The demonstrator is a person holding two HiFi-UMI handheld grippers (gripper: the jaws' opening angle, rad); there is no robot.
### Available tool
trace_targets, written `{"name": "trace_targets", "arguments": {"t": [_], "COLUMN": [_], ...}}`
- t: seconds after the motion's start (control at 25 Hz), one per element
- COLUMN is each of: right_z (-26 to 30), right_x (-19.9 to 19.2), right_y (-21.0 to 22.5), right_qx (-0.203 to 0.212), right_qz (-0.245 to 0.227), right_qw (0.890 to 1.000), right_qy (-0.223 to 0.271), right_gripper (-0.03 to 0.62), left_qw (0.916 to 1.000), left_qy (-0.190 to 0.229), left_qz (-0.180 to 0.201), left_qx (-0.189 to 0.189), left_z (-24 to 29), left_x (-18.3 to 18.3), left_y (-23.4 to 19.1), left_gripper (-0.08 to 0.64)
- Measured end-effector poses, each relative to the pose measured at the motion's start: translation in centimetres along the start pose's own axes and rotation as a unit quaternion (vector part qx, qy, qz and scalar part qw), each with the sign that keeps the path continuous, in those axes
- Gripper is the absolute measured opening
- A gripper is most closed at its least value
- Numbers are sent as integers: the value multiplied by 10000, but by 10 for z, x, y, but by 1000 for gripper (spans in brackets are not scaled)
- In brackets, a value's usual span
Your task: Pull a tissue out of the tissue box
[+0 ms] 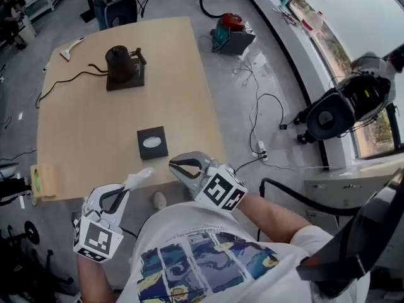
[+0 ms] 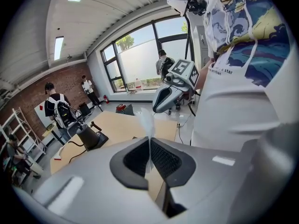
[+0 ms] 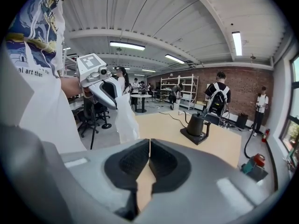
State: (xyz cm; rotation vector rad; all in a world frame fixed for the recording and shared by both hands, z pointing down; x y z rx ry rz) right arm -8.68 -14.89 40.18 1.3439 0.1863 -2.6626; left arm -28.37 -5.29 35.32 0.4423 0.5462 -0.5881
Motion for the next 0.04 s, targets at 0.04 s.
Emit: {"name": "trace_targets", "arguments": {"t": [0.04], "right_z": [0], "right_x": [-1], "right_y": [-2], "right_qx": [17], "right_qz": [-15], "right_qw": [10000], "right_qy": [-14], "right_gripper": [9], "left_qw": [10000], "left_qy": [-31], "left_qz": [5], "left_qx": [7], "left_z": [-1], "left_x": [0], "left_y": [2], "left_gripper": [9]}}
Point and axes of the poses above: the fingertips, and each gripper's own axes: z forward along the fingers, y to its right, x out of its top, the point moved 8 cm from there along -z, backward along the fingers, and after that the axes turned 8 degrees about -y, right-handed, at the moved point
